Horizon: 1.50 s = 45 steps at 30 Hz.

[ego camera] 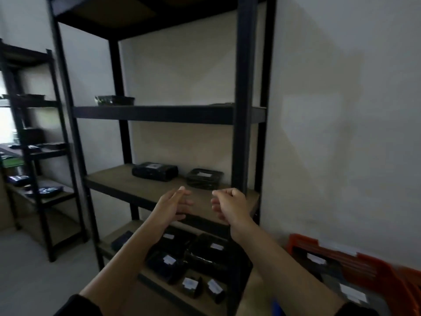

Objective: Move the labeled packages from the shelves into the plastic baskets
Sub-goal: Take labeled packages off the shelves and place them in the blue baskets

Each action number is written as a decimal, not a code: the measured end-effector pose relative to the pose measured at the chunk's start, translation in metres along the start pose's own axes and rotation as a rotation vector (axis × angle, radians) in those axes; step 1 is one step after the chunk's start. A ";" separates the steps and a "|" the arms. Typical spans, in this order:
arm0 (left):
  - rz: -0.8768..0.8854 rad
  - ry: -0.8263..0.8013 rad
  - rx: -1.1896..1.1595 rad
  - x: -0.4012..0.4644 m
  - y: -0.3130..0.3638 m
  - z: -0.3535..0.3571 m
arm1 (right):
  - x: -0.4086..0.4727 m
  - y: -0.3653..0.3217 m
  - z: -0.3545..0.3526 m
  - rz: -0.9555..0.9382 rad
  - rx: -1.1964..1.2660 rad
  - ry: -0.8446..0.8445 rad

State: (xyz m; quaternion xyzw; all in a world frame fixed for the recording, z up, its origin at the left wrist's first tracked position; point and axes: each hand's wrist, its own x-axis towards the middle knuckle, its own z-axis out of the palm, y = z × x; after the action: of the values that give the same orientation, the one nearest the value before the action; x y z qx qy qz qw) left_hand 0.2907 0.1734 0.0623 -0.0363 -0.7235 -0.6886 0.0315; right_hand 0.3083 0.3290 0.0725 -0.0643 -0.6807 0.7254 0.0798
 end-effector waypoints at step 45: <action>0.828 0.219 0.457 0.540 0.138 -0.490 | 0.372 -0.222 0.538 -0.093 -0.713 0.321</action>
State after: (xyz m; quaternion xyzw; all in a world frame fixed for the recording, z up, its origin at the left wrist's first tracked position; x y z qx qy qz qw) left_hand -0.2362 -0.3039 0.2757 -0.2407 -0.7733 -0.4416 0.3860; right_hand -0.1581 -0.1075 0.3349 -0.1695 -0.8710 0.4199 0.1908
